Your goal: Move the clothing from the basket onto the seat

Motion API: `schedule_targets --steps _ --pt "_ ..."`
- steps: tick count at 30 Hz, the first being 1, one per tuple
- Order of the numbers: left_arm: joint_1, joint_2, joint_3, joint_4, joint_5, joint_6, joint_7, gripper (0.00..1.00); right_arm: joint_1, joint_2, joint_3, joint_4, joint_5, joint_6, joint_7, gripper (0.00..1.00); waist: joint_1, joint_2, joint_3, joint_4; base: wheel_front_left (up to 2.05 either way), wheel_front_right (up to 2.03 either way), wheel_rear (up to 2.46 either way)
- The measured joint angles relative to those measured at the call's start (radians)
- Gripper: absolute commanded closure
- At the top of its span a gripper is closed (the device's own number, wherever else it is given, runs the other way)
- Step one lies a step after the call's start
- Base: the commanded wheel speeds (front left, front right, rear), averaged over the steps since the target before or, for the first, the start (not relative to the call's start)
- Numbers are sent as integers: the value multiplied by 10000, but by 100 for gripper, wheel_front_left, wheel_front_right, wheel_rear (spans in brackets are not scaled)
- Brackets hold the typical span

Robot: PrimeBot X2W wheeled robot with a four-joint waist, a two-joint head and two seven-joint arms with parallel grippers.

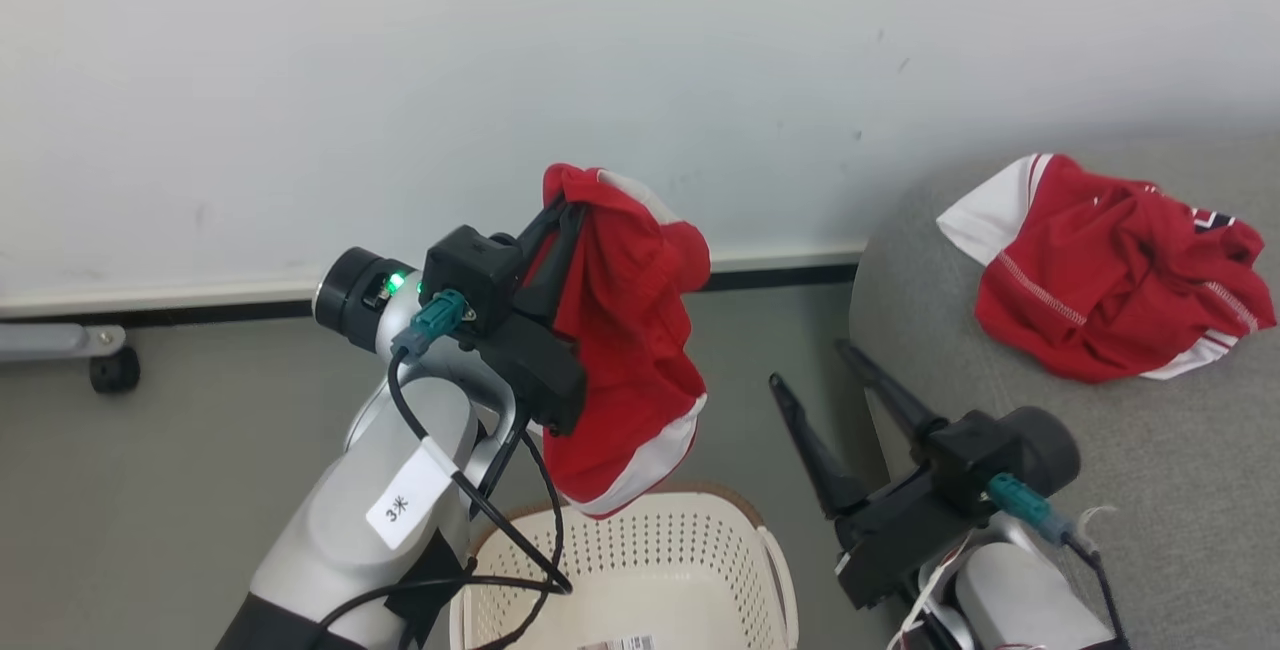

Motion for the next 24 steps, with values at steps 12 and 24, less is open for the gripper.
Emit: schedule_targets --steps 12,24 --pt "281 -12 -685 -554 -192 17 351 100 -93 336 1540 780 10 161 0 0 1 0 -918 318 0 0 0" --pt "446 -4 -2057 -1935 -1005 316 765 100 -1128 479 2938 2217 309 163 0 0 2 2 -990 724 0 0 0"
